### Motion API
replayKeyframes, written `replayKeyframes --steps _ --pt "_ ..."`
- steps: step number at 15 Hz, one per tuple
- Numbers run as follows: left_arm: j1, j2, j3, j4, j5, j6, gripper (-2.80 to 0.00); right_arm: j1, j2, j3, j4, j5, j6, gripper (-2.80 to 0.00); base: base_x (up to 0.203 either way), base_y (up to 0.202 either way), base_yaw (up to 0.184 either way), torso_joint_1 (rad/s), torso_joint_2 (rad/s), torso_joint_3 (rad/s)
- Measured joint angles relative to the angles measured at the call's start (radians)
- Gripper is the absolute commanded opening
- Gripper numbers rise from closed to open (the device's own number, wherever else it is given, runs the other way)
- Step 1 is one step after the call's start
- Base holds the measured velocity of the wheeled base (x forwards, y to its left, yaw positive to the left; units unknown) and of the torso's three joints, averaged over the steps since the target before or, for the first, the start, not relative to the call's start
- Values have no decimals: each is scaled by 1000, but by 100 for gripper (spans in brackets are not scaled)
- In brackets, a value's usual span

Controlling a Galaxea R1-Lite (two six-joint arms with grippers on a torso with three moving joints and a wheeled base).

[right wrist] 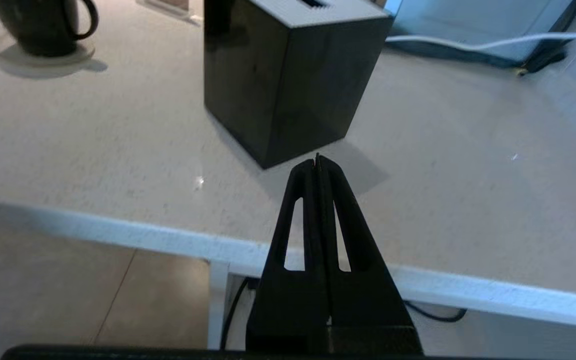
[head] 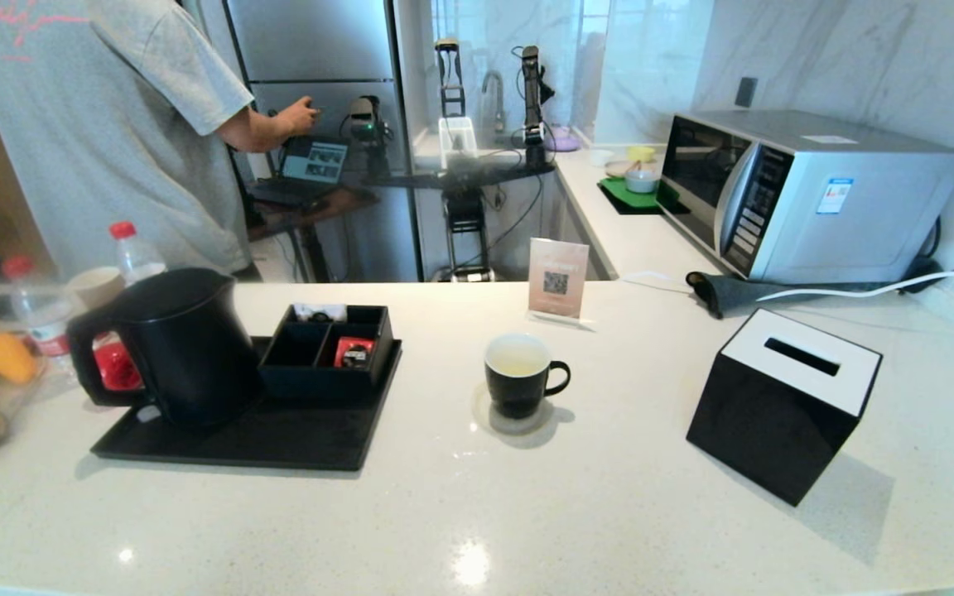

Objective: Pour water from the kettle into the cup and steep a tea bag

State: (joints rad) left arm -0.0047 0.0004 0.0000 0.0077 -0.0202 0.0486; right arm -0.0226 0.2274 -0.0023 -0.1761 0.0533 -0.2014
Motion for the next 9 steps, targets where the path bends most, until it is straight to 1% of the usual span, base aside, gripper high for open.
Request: replayKeyframes --steps 3,4,5,6,9 --pt "0 0 0 0 0 1 0 16 -129 2 129 -17 34 -280 0 0 0 0 0 0" --pt "0 0 0 0 0 1 0 19 -163 2 166 -31 63 -280 0 0 0 0 0 0" --pt "0 0 0 0 -1 1 0 21 -186 2 177 -37 98 -280 0 0 0 0 0 0" --pt "0 0 0 0 0 1 0 22 -200 2 183 -37 109 -280 0 0 0 0 0 0" --pt "0 0 0 0 -1 1 0 25 -222 1 181 -38 107 -280 0 0 0 0 0 0"
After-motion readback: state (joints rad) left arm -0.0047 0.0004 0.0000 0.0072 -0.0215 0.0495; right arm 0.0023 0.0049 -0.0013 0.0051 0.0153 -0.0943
